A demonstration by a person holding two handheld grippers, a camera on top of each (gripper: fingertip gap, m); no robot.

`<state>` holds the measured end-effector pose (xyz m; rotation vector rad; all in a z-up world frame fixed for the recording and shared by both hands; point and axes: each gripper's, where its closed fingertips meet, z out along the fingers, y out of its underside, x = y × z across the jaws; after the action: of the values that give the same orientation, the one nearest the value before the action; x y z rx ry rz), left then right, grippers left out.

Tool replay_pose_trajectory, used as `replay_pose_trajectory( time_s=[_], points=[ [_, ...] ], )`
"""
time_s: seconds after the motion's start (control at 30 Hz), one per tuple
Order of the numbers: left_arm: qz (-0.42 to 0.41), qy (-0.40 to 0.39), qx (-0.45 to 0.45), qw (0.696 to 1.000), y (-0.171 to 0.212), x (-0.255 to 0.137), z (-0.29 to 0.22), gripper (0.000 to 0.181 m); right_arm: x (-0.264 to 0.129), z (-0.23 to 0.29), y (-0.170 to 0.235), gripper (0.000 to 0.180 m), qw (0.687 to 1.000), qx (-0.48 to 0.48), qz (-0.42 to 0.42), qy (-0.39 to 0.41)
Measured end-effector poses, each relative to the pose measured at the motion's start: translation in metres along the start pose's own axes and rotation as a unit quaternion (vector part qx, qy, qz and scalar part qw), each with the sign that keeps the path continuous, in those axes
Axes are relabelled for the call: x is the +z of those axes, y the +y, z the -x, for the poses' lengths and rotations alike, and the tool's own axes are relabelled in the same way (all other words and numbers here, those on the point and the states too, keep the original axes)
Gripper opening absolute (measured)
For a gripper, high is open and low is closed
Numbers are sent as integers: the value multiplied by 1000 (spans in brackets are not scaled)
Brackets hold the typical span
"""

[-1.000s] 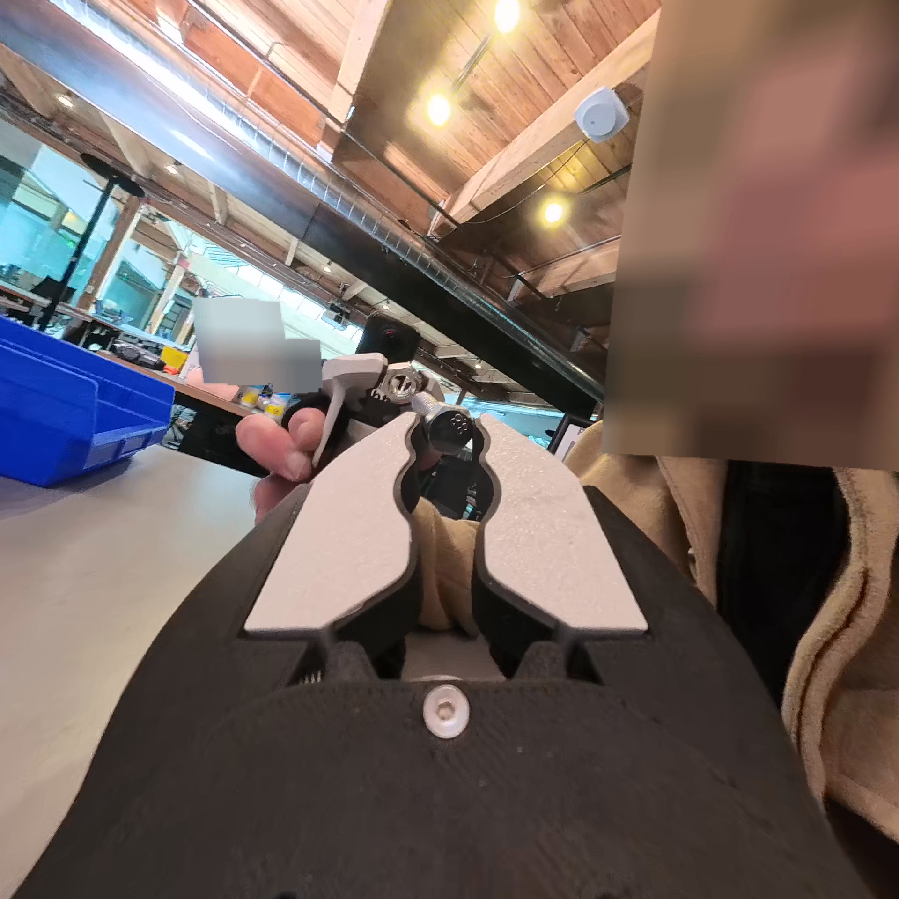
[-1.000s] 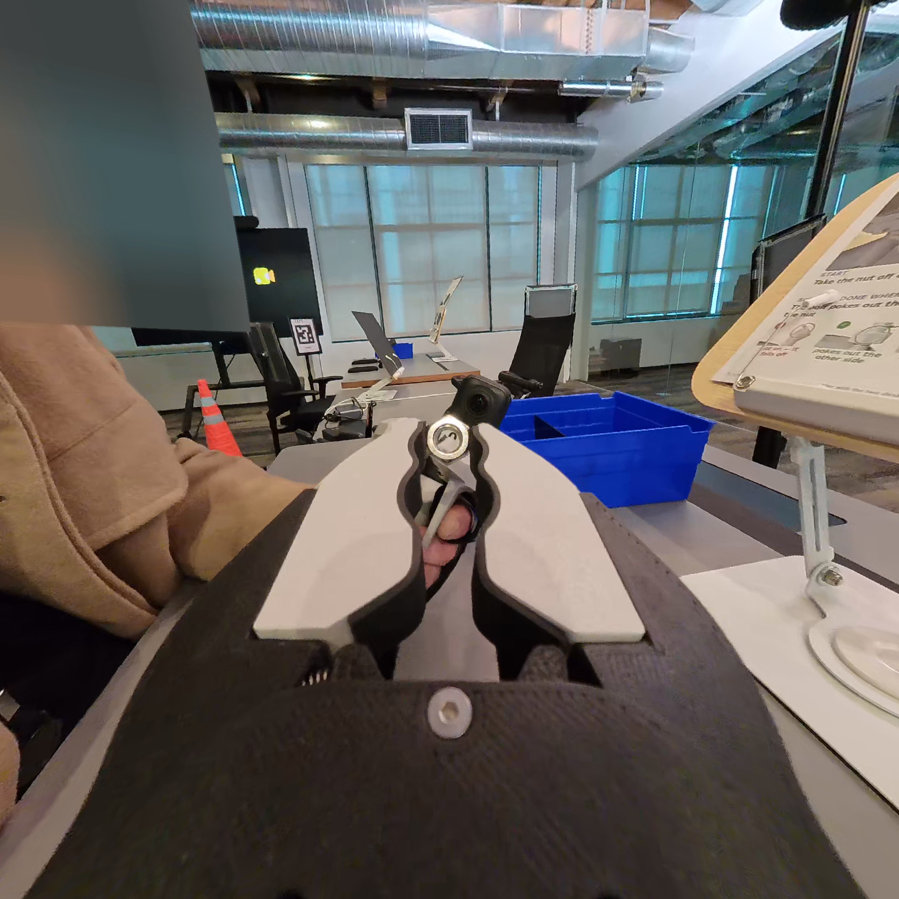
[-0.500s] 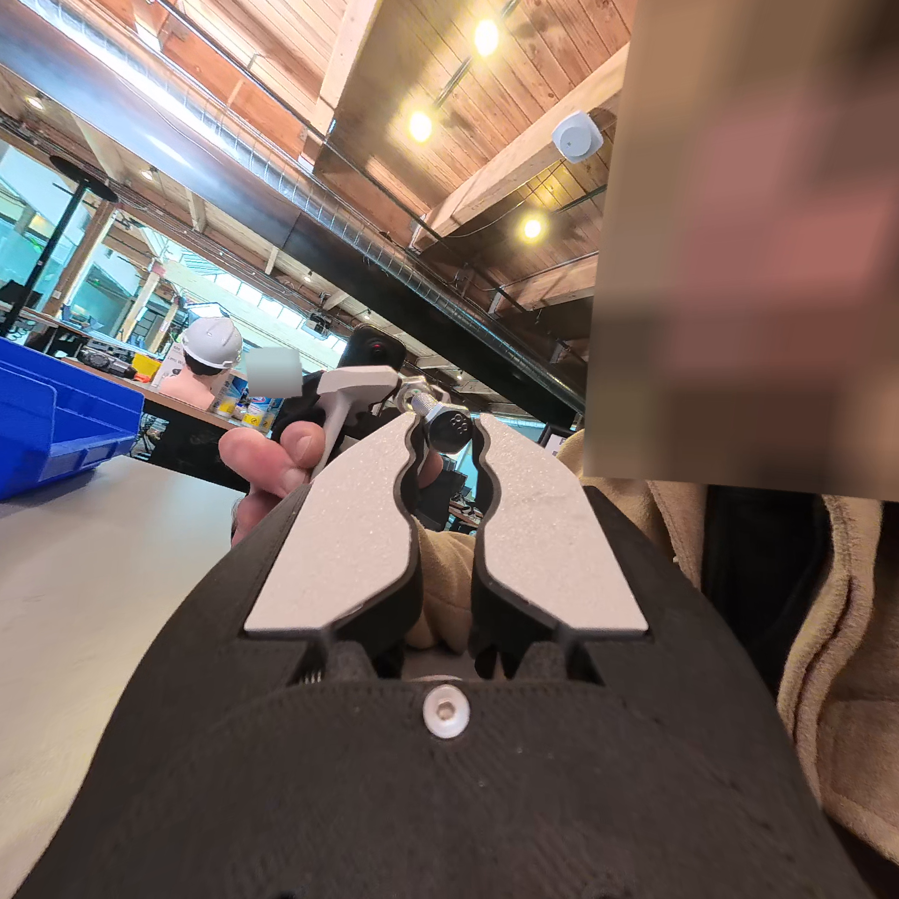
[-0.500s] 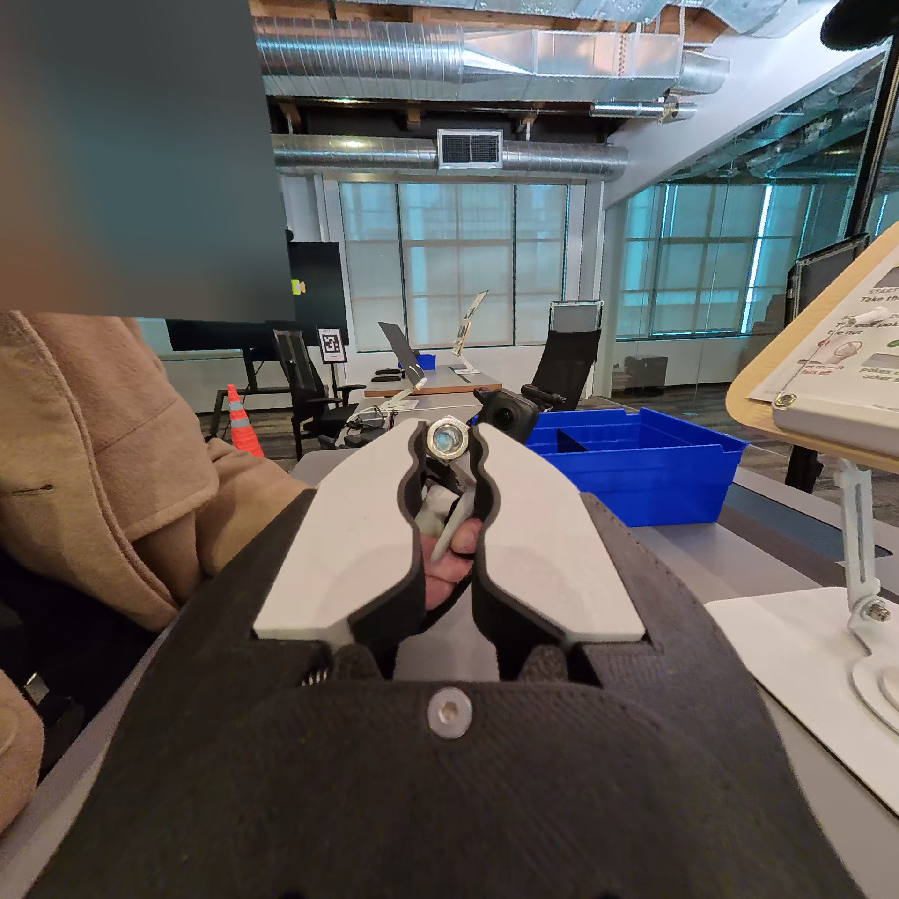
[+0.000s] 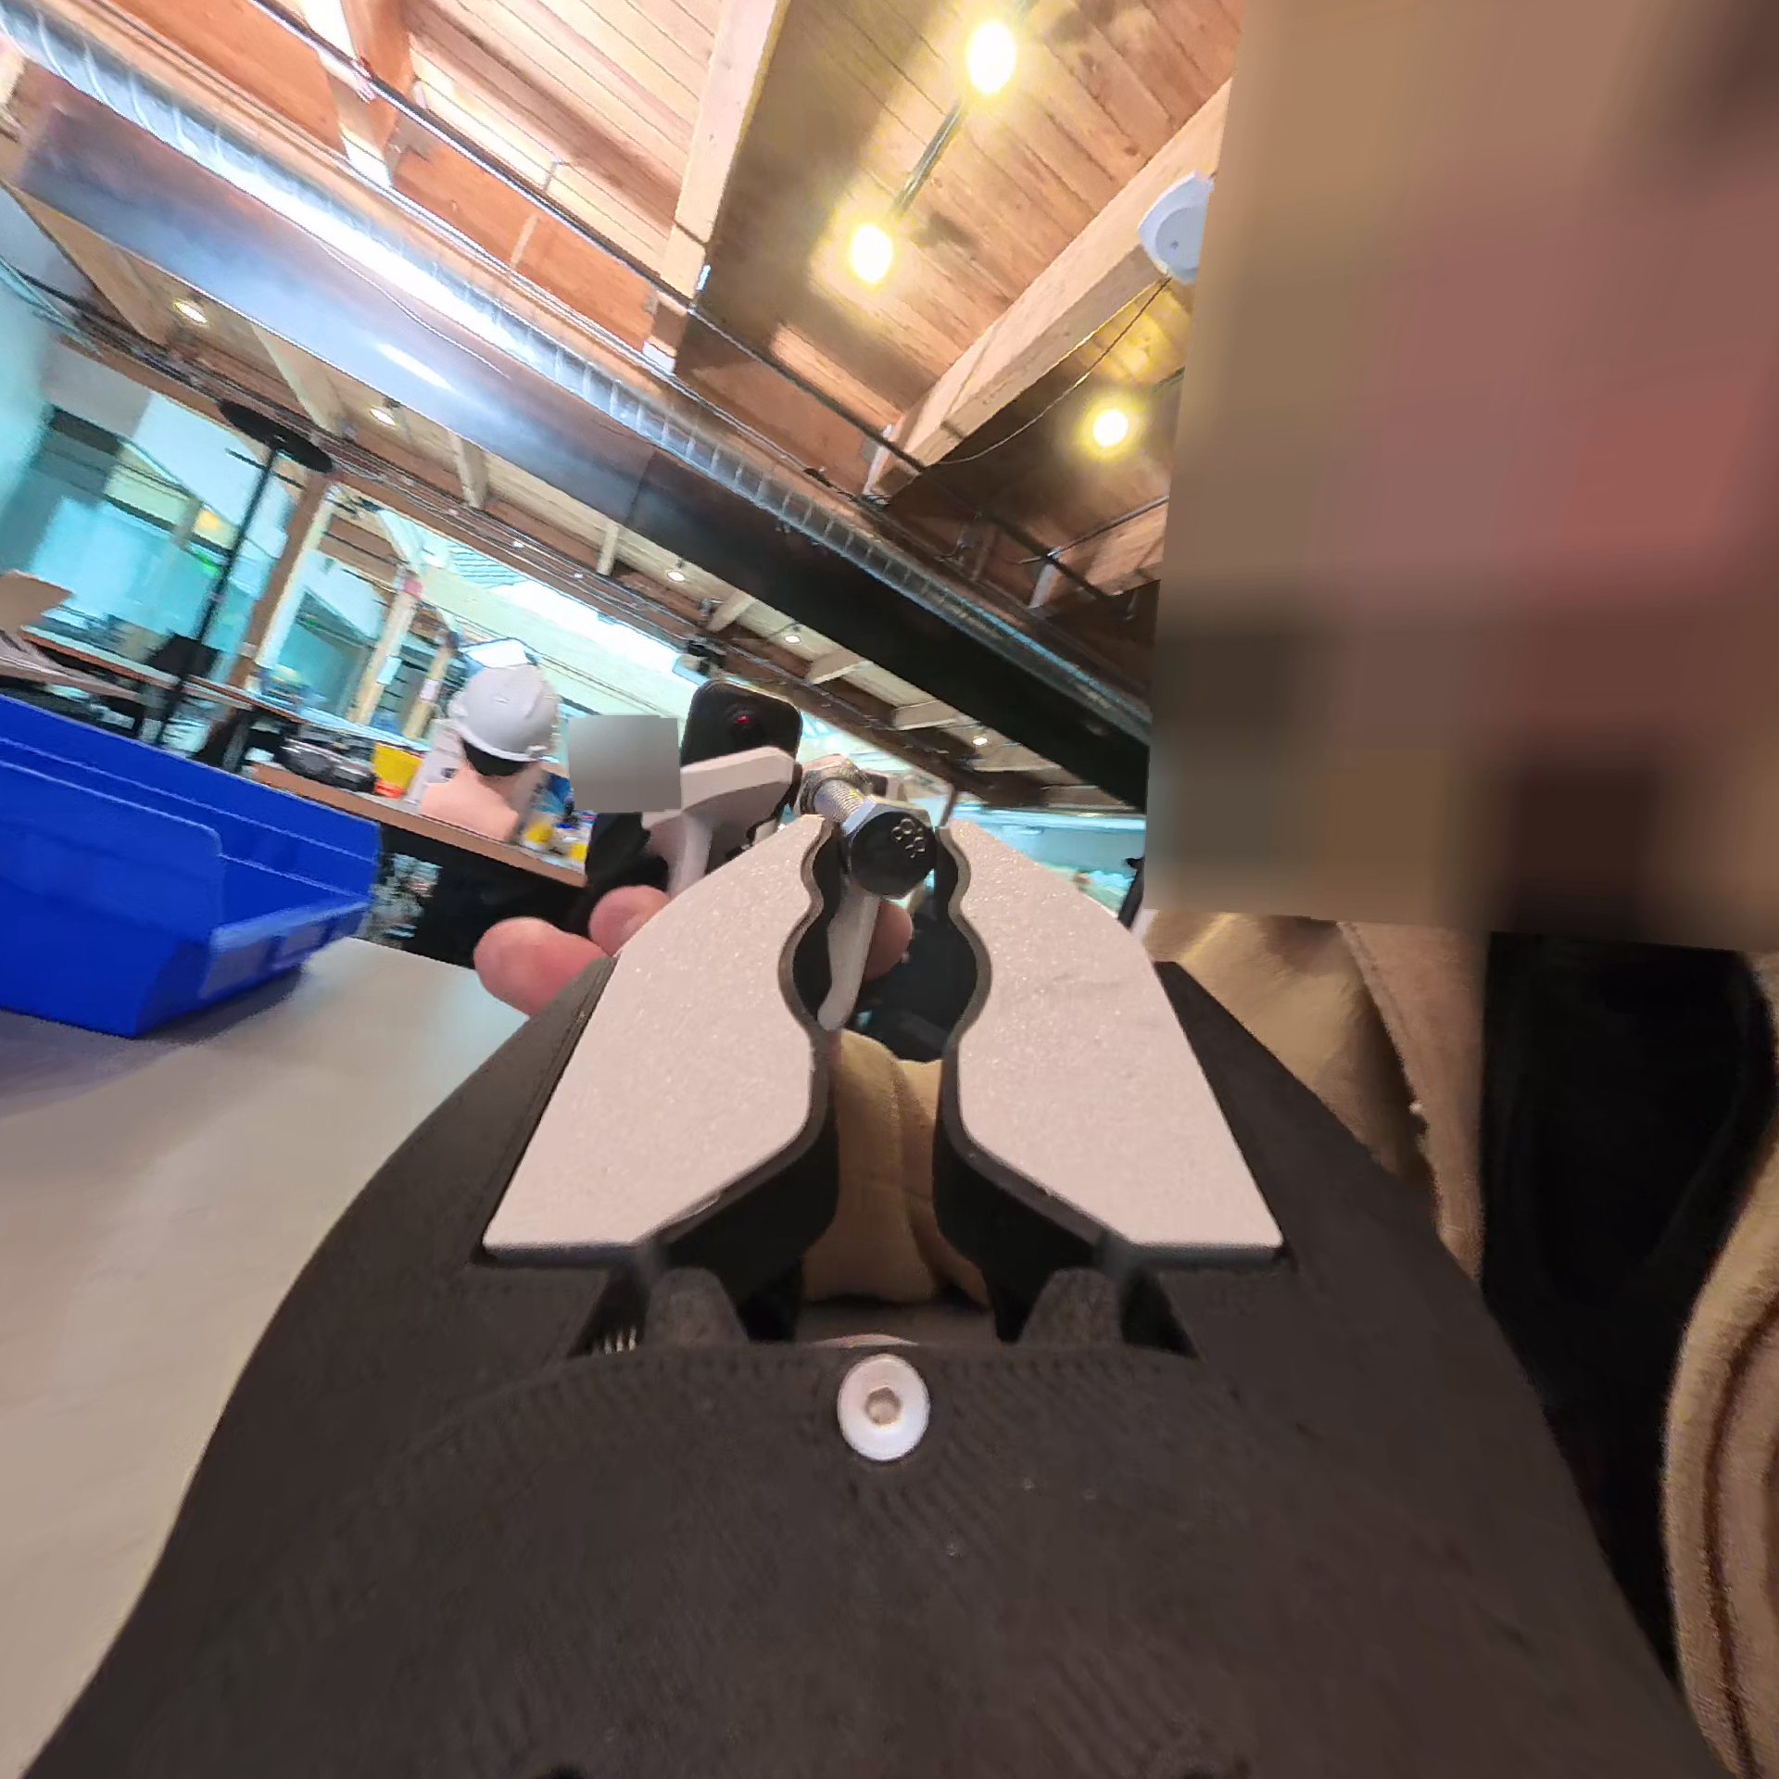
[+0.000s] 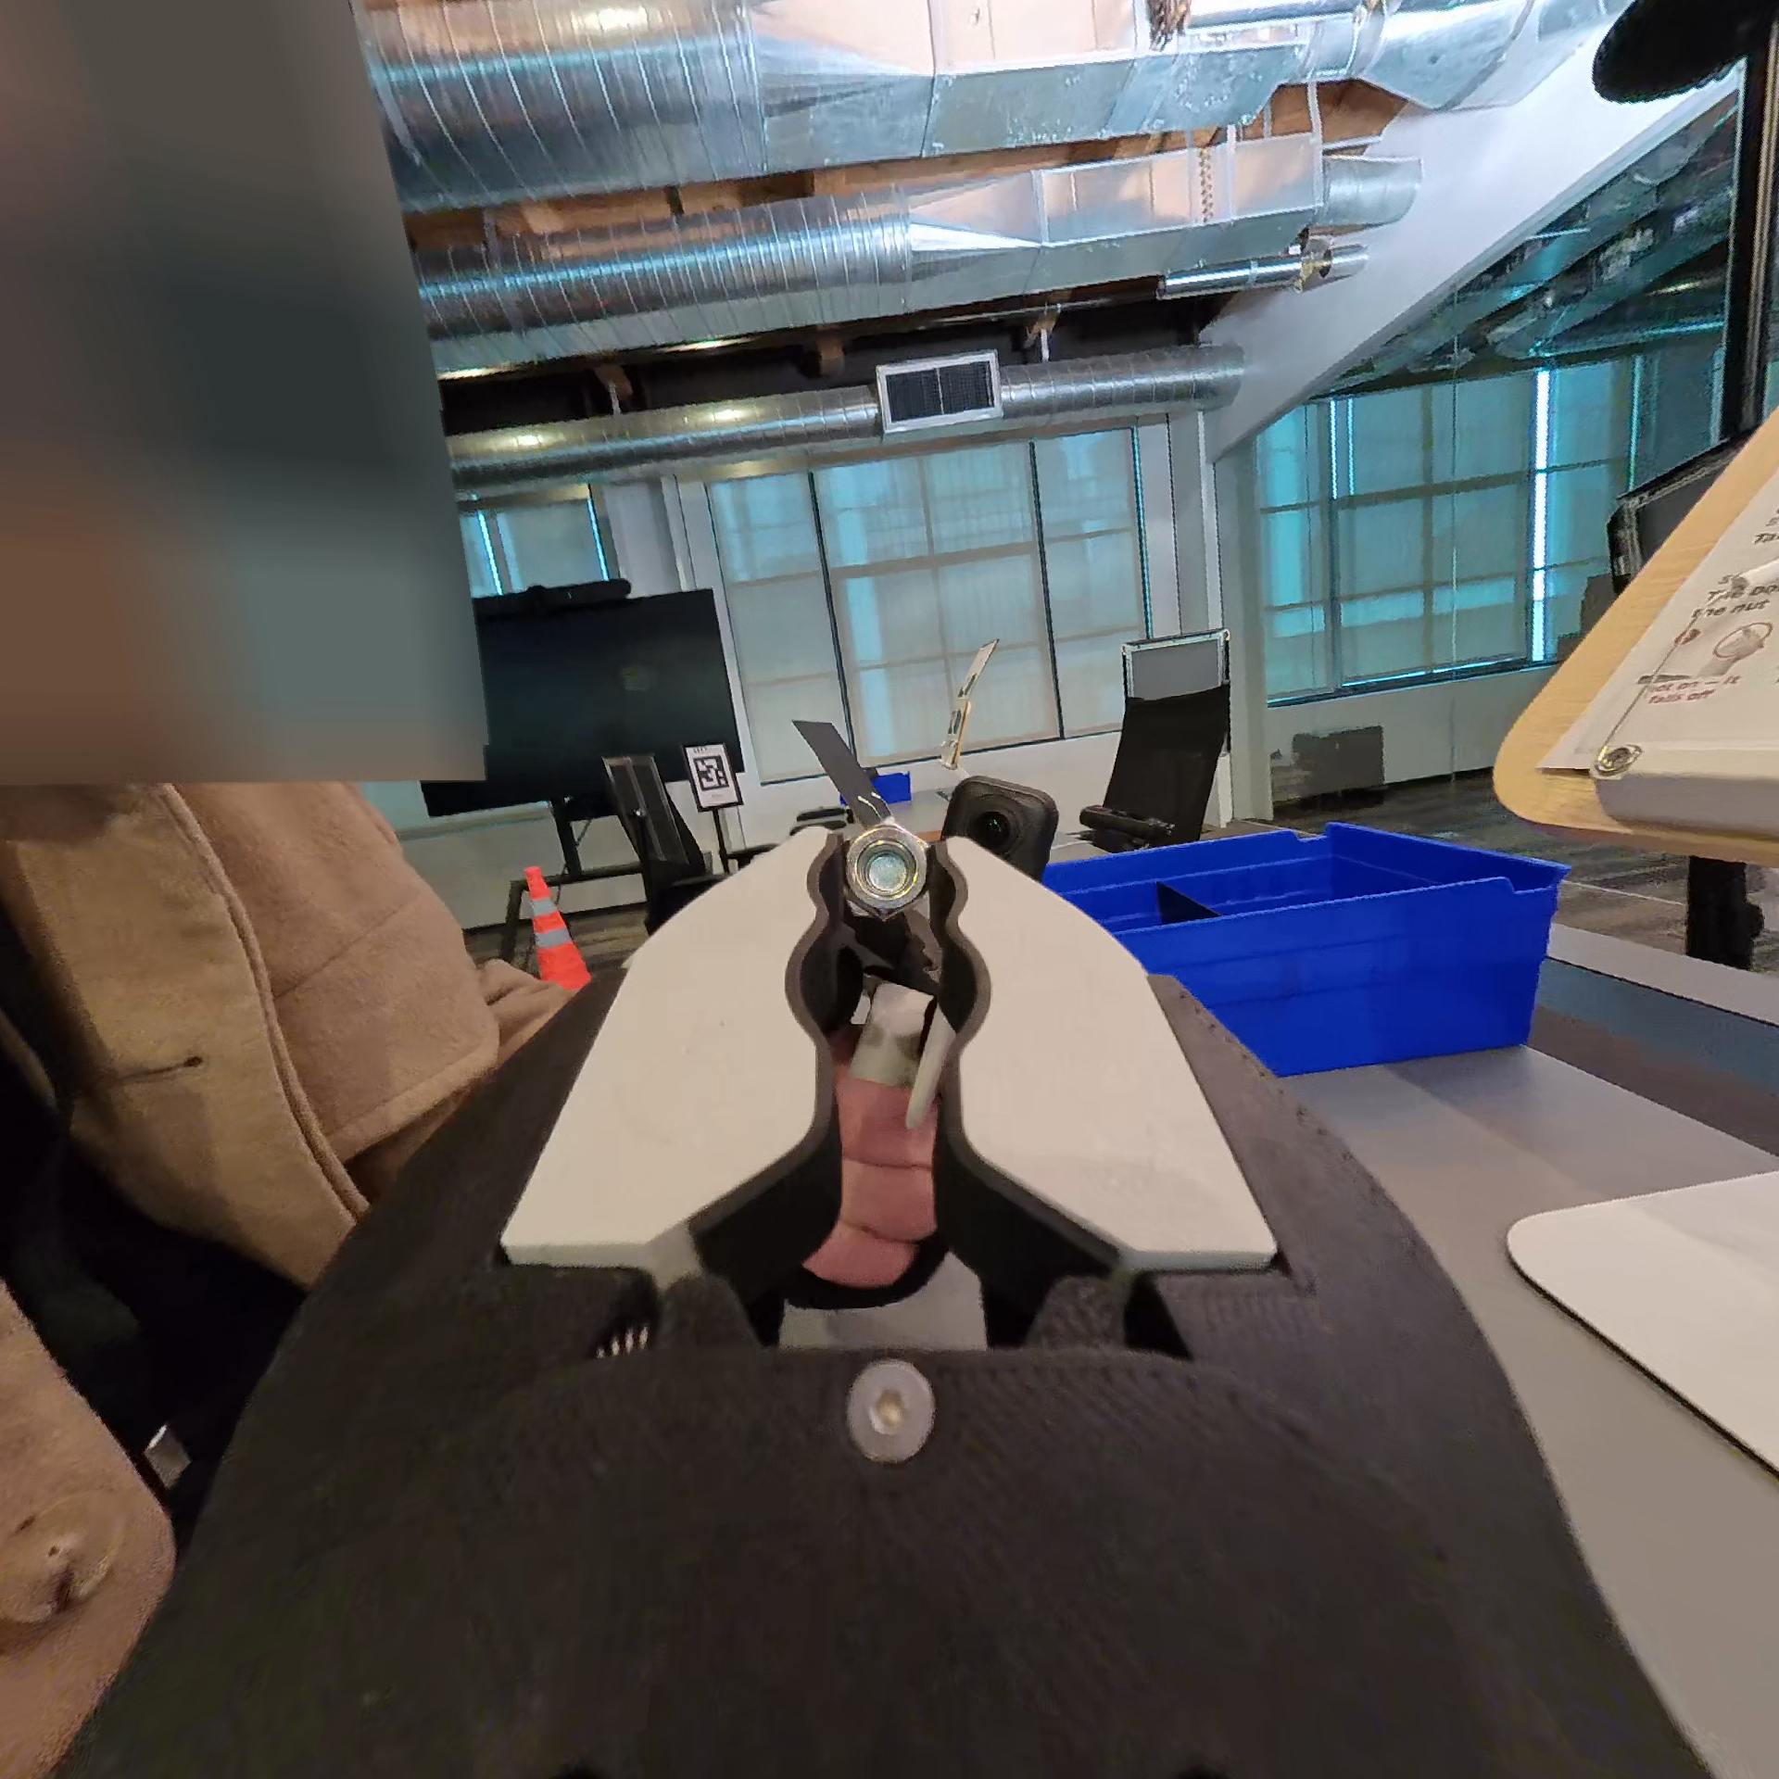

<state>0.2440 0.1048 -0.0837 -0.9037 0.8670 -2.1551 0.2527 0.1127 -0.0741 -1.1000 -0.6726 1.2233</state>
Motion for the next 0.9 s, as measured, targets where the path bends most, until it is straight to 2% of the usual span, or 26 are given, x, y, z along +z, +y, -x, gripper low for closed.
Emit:
replay_pose_trajectory(
  time_s=[0.27,0.5,0.9],
  points=[
    [40,-47,90,994,0,2,3,18,0,-2,-2,17,999,47,-19,-4],
    [92,-81,183,975,1,3,1,18,0,-1,-3,17,993,108,-40,-26],
    [208,-122,346,907,6,4,-7,18,0,6,-2,17,976,197,-53,-81]
  ],
)
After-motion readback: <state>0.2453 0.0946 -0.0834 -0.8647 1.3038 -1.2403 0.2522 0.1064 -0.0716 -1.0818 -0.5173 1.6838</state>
